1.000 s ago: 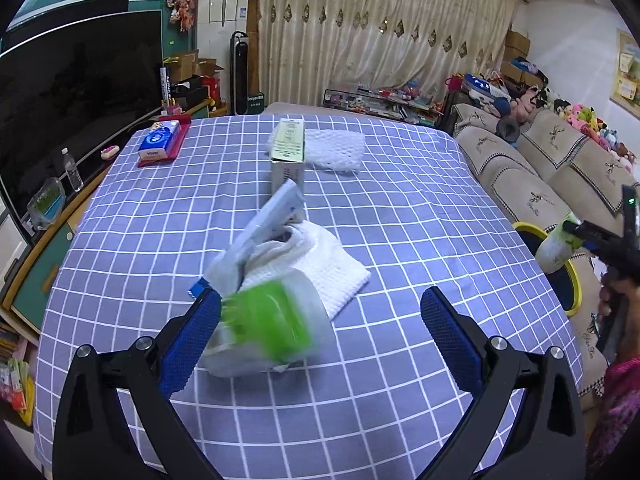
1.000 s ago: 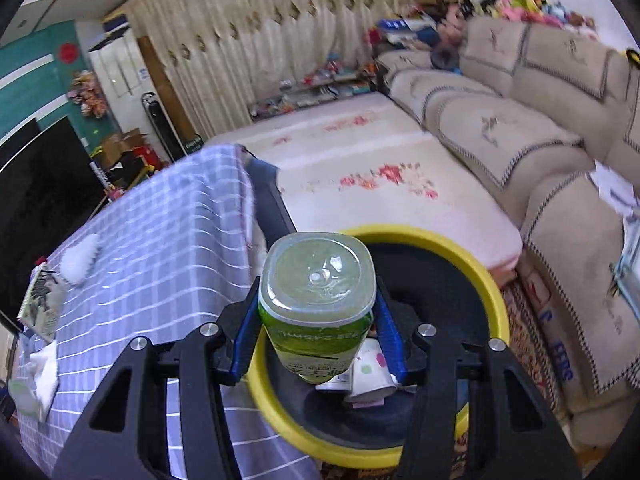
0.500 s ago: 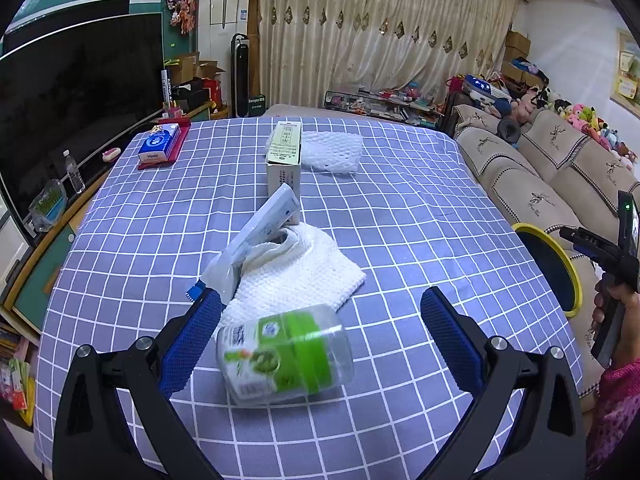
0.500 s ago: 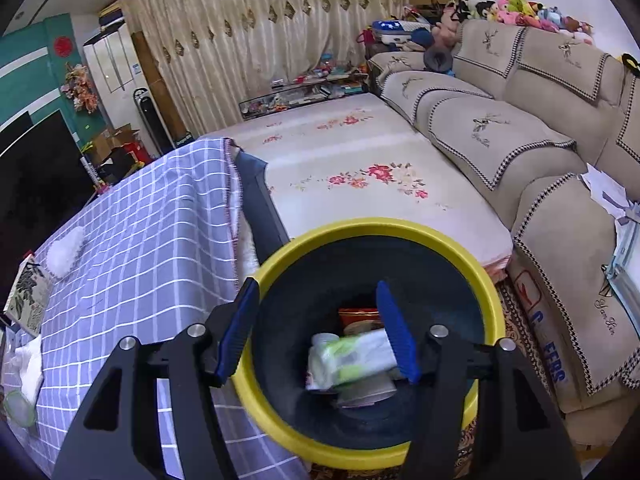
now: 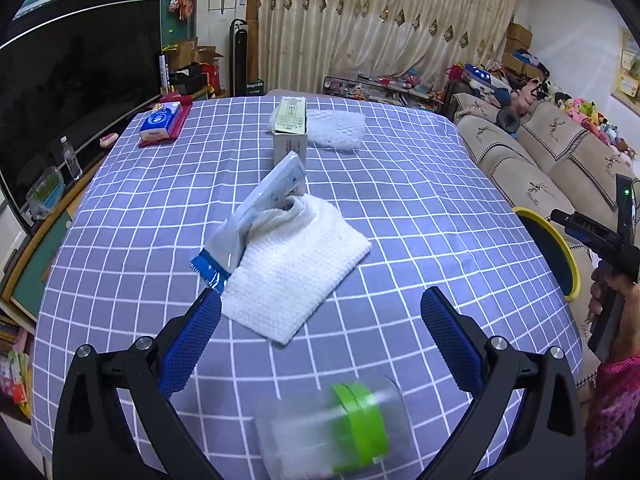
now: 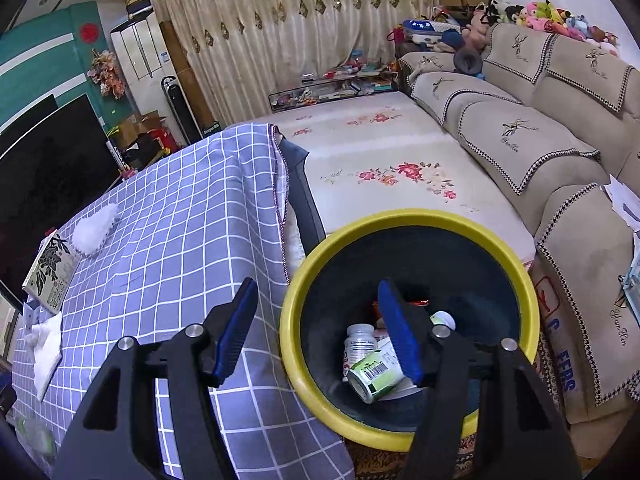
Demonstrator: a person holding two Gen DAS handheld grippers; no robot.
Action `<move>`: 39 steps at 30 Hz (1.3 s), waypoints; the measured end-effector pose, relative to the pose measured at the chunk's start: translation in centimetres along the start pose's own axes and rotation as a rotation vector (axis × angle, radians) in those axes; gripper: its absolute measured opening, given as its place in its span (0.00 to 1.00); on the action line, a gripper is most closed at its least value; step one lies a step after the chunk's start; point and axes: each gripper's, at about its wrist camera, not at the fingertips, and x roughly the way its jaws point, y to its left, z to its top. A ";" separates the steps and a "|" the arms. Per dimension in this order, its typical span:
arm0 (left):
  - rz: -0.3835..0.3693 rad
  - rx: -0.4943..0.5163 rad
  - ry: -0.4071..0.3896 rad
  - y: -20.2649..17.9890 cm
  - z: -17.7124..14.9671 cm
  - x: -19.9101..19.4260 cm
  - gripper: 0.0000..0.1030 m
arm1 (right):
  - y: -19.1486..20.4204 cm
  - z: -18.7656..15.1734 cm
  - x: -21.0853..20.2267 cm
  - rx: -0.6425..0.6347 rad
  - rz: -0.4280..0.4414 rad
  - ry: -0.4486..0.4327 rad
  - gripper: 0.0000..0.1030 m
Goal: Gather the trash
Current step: 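Grasp the clear jar with green lid with the left gripper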
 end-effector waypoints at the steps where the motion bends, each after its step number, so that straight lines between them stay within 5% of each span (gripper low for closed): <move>1: 0.001 -0.008 -0.001 0.1 -0.3 -0.1 0.95 | 0.1 0.0 0.1 -0.001 0.004 0.002 0.58; 14: 0.018 0.016 0.007 -1.0 -0.7 1.2 0.95 | 0.8 0.7 -1.2 0.002 0.025 -0.031 0.58; 20: 0.036 0.049 0.107 -1.4 -2.2 0.1 0.95 | 2.0 0.8 -1.8 -0.010 0.081 -0.046 0.58; 39: 0.087 -0.077 0.156 -1.4 -5.5 0.7 0.95 | 2.8 -0.2 -4.0 0.001 0.202 -0.077 0.60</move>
